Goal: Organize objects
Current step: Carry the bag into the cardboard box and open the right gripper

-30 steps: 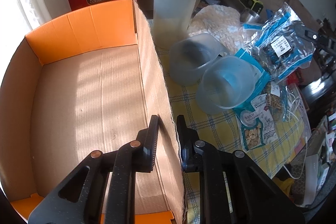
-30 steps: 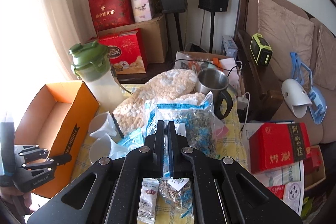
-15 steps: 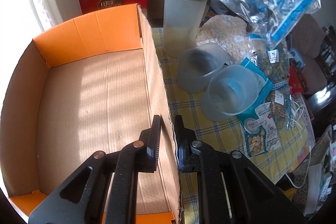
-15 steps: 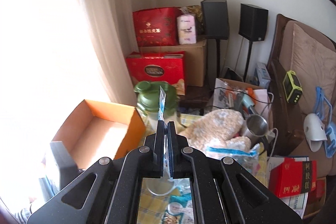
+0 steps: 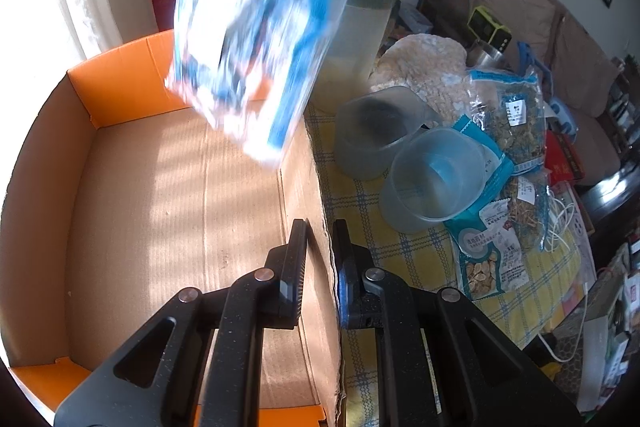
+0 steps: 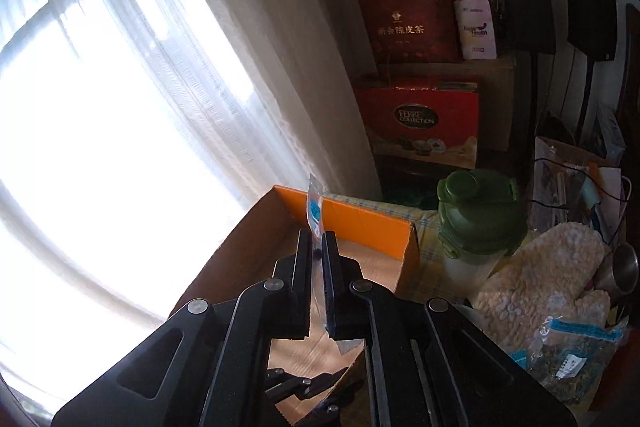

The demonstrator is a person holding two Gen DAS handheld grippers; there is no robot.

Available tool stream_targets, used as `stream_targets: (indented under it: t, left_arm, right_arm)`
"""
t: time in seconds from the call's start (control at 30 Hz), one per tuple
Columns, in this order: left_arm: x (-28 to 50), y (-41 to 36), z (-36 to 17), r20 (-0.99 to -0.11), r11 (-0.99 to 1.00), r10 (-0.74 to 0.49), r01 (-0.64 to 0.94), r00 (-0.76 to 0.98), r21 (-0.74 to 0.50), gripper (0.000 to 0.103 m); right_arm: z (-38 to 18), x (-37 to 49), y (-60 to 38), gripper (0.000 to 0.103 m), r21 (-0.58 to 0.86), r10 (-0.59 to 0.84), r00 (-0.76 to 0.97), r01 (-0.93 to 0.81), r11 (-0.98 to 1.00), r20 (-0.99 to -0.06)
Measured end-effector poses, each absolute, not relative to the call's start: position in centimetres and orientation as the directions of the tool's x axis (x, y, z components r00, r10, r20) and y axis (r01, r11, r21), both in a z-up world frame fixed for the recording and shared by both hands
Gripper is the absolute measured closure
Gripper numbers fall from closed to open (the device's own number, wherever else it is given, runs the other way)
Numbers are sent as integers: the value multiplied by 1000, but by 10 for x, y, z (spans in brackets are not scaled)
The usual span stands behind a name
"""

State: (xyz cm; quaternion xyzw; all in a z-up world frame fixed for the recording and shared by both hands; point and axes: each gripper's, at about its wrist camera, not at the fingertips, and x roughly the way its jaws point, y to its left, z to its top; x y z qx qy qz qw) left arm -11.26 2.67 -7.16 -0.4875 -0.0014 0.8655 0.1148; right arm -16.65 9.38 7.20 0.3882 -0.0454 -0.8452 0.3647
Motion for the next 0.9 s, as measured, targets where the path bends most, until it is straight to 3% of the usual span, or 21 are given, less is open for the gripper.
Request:
stream_targets:
  t: [0.2, 0.27, 0.33, 0.43, 0.53, 0.77, 0.8, 0.9]
  left_arm:
    - [-103, 25, -62, -834, -974, 206, -193, -512, -123, 86]
    - [-95, 26, -56, -826, -974, 193, -202, -530, -98, 76]
    - [-88, 24, -49, -811, -976, 178, -203, -557, -74, 58]
    - [-79, 23, -42, -803, -976, 162, -212, -573, -46, 51]
    - [-73, 21, -44, -819, -973, 152, -228, -554, -26, 51]
    - [-59, 22, -58, -840, -967, 166, -252, -516, -36, 52]
    - [-57, 23, -59, -843, -965, 167, -262, -512, -32, 54]
    - [-52, 30, -65, -854, -958, 144, -286, -499, 5, 76]
  right_arm:
    - [70, -160, 95, 88, 319, -607, -463, 559, -765, -646]
    - [73, -156, 106, 83, 307, -595, -482, 550, -777, -643]
    - [75, -151, 118, 72, 286, -575, -501, 539, -792, -646]
    - [74, -141, 135, 59, 235, -517, -537, 507, -829, -666]
    - [67, -135, 153, 47, 205, -468, -564, 467, -860, -680]
    - [47, -128, 198, 41, 126, -335, -619, 357, -926, -710]
    - [45, -125, 205, 40, 120, -321, -624, 343, -932, -712]
    - [39, -119, 226, 40, 78, -257, -648, 292, -953, -717]
